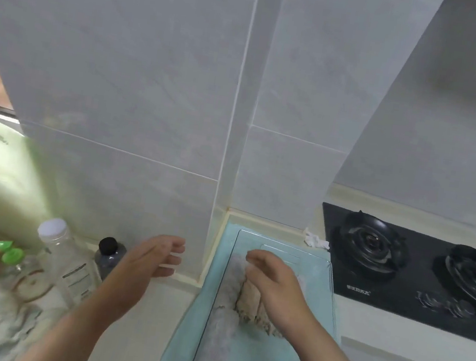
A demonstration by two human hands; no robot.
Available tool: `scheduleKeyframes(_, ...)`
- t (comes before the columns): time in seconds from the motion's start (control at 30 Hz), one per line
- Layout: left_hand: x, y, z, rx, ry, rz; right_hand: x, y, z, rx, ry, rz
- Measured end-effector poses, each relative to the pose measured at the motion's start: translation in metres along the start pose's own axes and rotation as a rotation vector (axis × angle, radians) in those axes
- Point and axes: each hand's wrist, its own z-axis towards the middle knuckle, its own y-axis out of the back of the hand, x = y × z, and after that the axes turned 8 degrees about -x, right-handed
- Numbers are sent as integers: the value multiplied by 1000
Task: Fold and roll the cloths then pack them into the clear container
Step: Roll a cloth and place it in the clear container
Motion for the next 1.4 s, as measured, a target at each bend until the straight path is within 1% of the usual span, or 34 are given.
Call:
scheduleKeyframes(0.07,-14,5,-12,-131,21,-56,15,8,-1,34,81,42)
scheduleKeyframes(0.13,-26,5,-37,-208,-40,-113,27,18,-5,81,148,83)
scheduleKeyframes(0.3,-41,-11,-128,-368,-163,-193,47,41,-39,310,285,135)
scheduleKeyframes(0.4,-46,-21,-188,-500,-239,-178,50,49,-72,465,340,175)
scheduleKeyframes(0.53,-45,-13,-279,-692,-244,-121,51,44,-127,674,421,186)
scheduleKeyframes(0.63,-35,2,-358,-892,-242,-92,56,28,-175,838,473,176)
scheduleKeyframes(0.87,-9,30,-547,-1345,-198,-96,78,-16,-319,1210,616,153)
scheduleKeyframes(0.97,4,38,-622,-1496,-188,-107,78,-34,-386,1333,671,144)
scheduleKeyframes(1.23,38,65,-824,-1784,-146,-96,69,-77,-585,1588,715,140)
scheduleKeyframes(1.4,56,93,-930,-1878,-132,-82,56,-97,-701,1685,715,115)
